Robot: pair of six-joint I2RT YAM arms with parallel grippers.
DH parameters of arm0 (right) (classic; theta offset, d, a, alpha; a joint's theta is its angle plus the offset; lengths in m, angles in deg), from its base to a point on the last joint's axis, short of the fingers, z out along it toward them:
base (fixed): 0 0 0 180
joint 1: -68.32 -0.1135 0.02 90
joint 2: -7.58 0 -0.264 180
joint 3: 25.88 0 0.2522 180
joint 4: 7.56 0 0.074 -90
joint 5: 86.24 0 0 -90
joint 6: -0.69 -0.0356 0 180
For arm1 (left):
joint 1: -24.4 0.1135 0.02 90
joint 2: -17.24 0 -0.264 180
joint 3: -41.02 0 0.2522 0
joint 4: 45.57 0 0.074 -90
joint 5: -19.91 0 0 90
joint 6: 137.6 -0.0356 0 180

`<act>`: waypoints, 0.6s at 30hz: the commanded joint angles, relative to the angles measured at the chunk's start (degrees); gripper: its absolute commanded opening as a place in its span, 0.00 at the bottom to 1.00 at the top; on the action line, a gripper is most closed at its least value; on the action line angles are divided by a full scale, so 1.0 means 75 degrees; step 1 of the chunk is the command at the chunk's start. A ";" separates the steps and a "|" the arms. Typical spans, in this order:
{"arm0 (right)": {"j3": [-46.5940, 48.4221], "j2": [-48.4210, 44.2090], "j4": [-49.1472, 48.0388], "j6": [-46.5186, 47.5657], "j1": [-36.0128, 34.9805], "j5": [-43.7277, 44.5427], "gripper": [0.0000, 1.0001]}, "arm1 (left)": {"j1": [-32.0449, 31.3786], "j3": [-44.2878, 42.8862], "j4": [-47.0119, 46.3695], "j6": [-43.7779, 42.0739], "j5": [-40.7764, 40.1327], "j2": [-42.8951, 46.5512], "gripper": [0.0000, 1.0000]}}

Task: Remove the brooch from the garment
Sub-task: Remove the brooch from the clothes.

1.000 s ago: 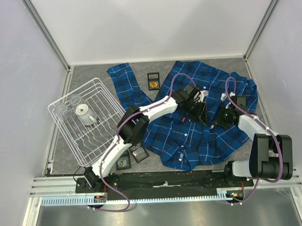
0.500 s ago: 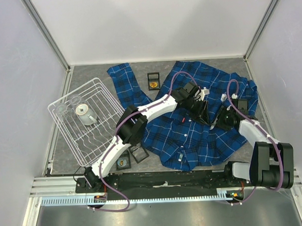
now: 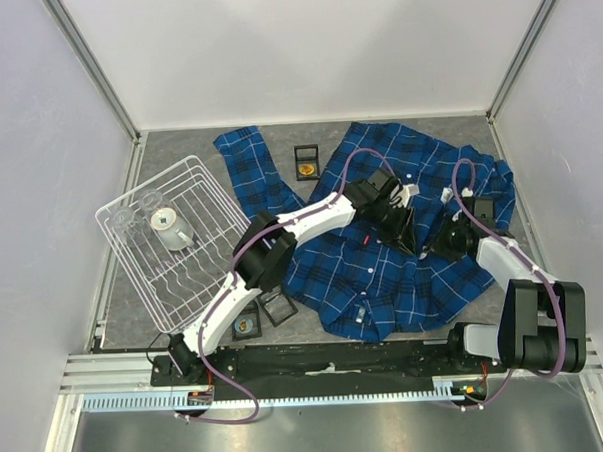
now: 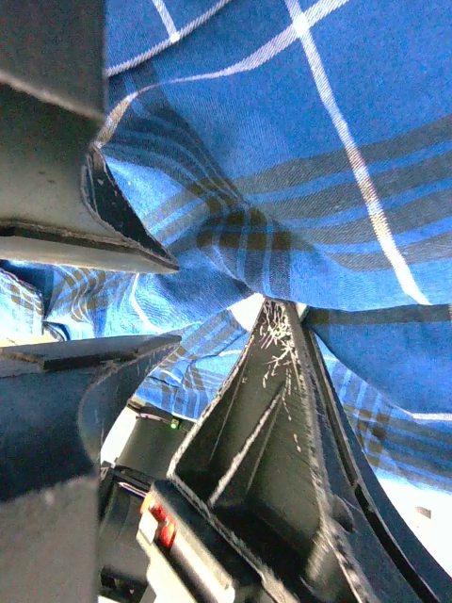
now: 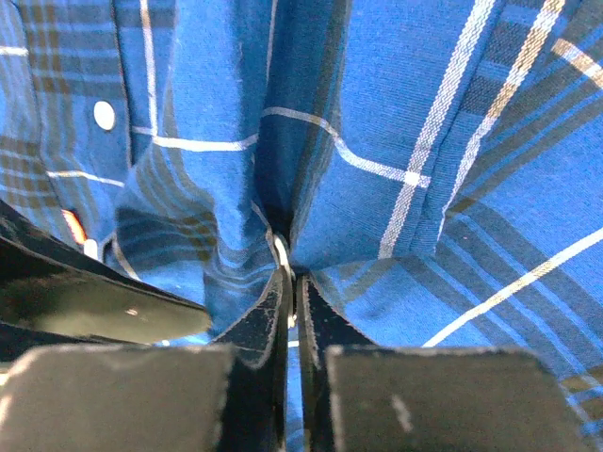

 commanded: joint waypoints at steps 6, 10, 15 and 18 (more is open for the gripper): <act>0.0167 -0.0166 -0.0068 0.0118 0.0004 0.0083 0.00 | -0.0185 -0.0202 -0.0306 0.0025 0.0009 0.0307 0.25; 0.0013 -0.0331 -0.0150 0.0072 0.0004 0.0001 0.00 | -0.0290 -0.0355 -0.0307 0.0037 -0.1064 0.0107 0.12; 0.0025 -0.0343 -0.0162 -0.0011 0.0004 -0.0128 0.00 | -0.0454 -0.0448 -0.0271 -0.0256 -0.2148 -0.0009 0.06; -0.0010 -0.0378 -0.0150 -0.0022 0.0004 -0.0256 0.00 | -0.0443 -0.0647 -0.0295 -0.0151 -0.2124 -0.0220 0.06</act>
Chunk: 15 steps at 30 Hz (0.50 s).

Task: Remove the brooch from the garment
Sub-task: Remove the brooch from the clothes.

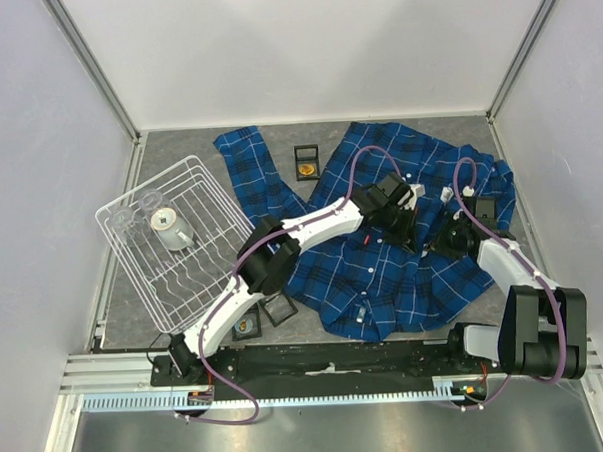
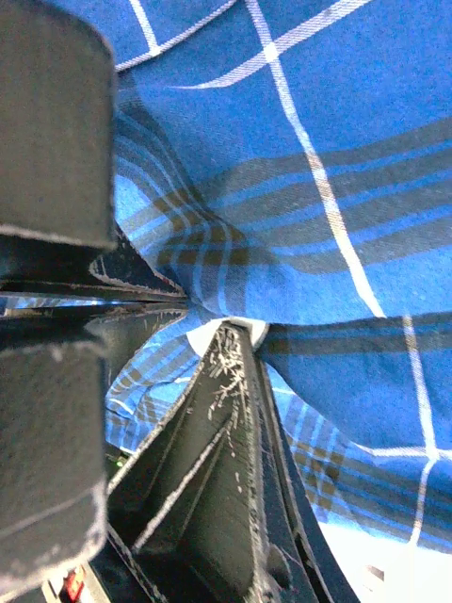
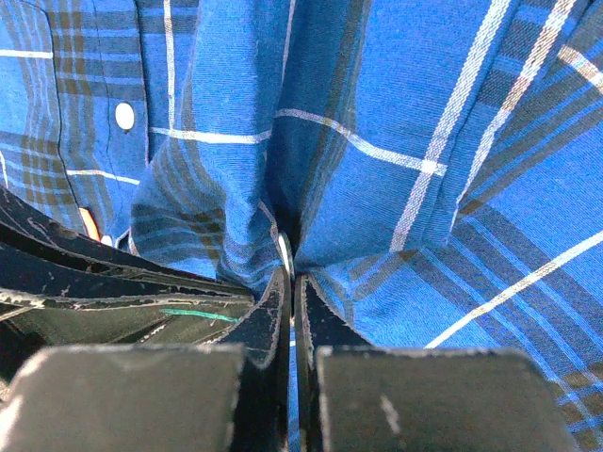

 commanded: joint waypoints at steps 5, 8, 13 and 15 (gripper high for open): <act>-0.0124 -0.0276 -0.0208 -0.0277 -0.0008 -0.0614 0.00 | -0.0093 -0.1011 -0.0240 -0.0048 -0.0416 -0.0557 0.08; -0.0112 -0.0311 -0.0150 -0.0405 -0.0008 -0.0708 0.00 | -0.0128 -0.1094 -0.0287 -0.0036 -0.0287 -0.0687 0.09; 0.0075 -0.0370 -0.0091 -0.0652 -0.0008 -0.0544 0.05 | -0.0175 -0.0930 -0.0287 -0.0118 -0.0310 -0.0617 0.09; 0.0203 -0.0323 -0.0010 -0.0594 0.0004 -0.0393 0.17 | -0.0187 -0.0918 -0.0310 -0.0106 -0.0310 -0.0651 0.09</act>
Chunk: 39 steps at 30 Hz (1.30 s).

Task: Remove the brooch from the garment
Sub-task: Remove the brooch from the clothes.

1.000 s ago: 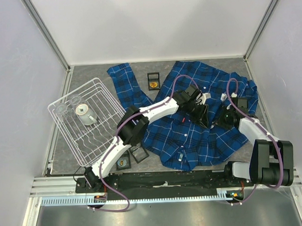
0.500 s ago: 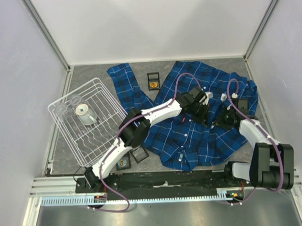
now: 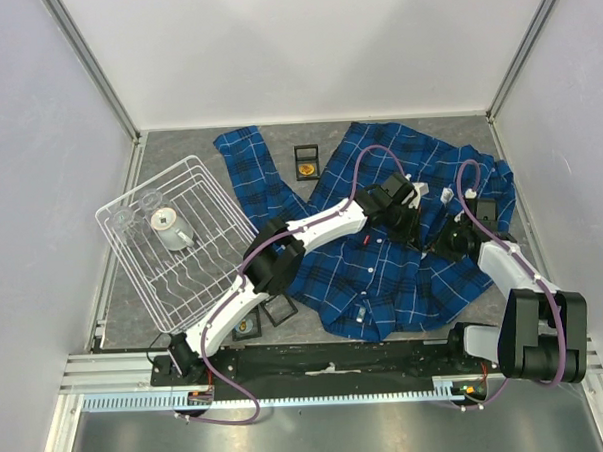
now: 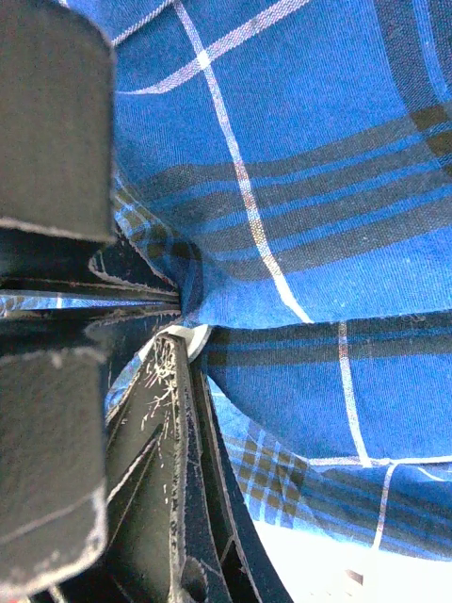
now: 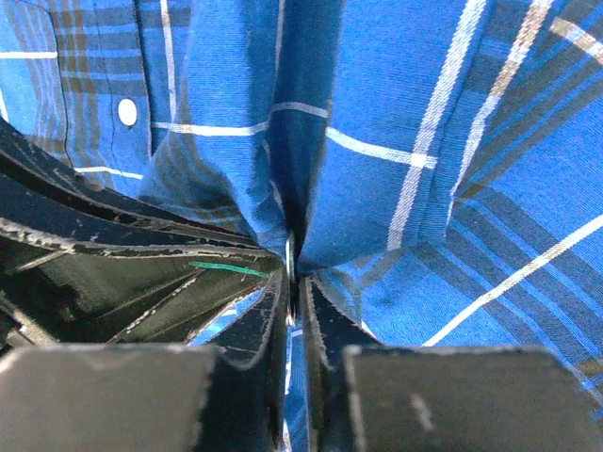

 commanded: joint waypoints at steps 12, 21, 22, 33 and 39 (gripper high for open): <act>0.0490 0.0007 -0.0029 0.0137 0.0024 0.0319 0.22 | -0.0126 0.0121 -0.0275 -0.0156 0.0166 -0.0013 0.09; 0.0350 0.0031 0.0006 0.0103 0.0071 0.0249 0.00 | -0.0137 0.0530 -0.0532 -0.0051 0.0470 0.0303 0.18; 0.0338 0.0042 0.0006 0.0079 0.0060 0.0214 0.00 | -0.0149 0.0578 -0.0579 -0.0027 0.0471 0.0361 0.19; 0.0432 0.0054 0.0135 -0.0214 0.0071 0.0249 0.00 | -0.0290 0.1234 -0.0861 -0.0004 0.0412 0.0865 0.17; 0.0327 0.0078 0.0111 -0.0214 0.0071 0.0354 0.00 | -0.0313 0.1585 -0.1002 -0.0051 0.0190 0.1217 0.14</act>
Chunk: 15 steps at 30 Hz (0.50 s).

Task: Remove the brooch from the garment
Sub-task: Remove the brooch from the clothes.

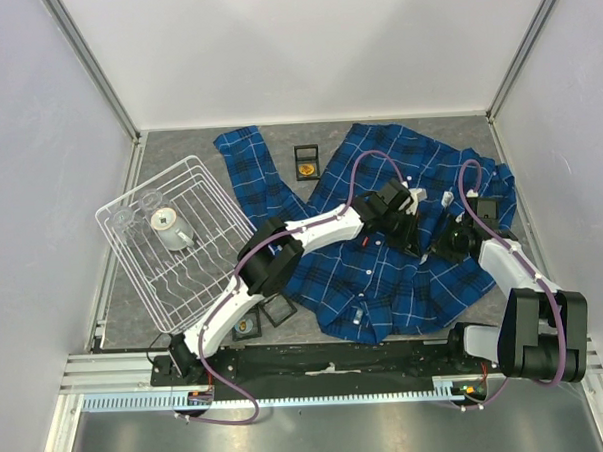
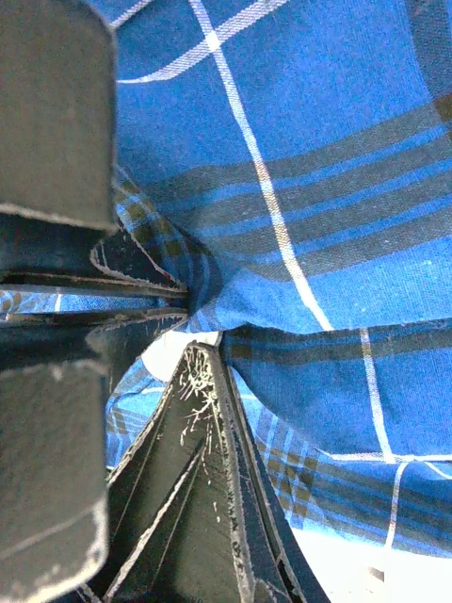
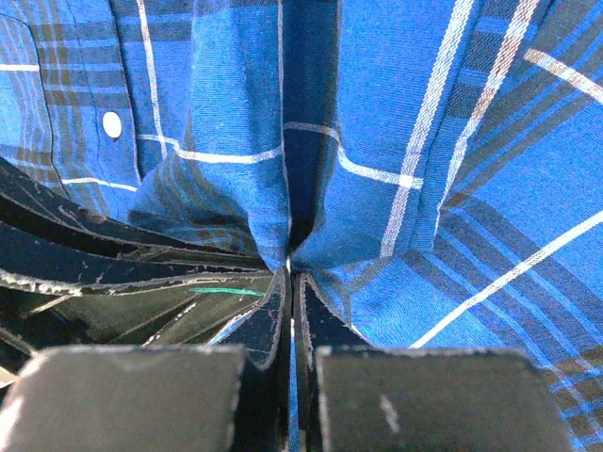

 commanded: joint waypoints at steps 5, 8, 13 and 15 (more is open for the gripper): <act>0.0090 -0.0001 -0.0291 -0.0121 0.0030 0.0212 0.00 | -0.0234 0.0319 -0.0014 -0.0027 0.0134 0.0921 0.24; 0.0043 -0.0025 -0.0279 -0.0098 0.0089 0.0224 0.00 | -0.0235 0.0424 -0.0131 0.0043 0.0228 0.0969 0.24; 0.0043 -0.0013 -0.0279 -0.0063 0.0183 0.0165 0.00 | -0.0246 0.0448 -0.0237 0.0206 0.0521 0.0817 0.18; 0.0078 -0.0013 -0.0256 -0.0074 0.0183 0.0118 0.00 | -0.0246 0.0401 -0.0237 0.0254 0.0522 0.0734 0.18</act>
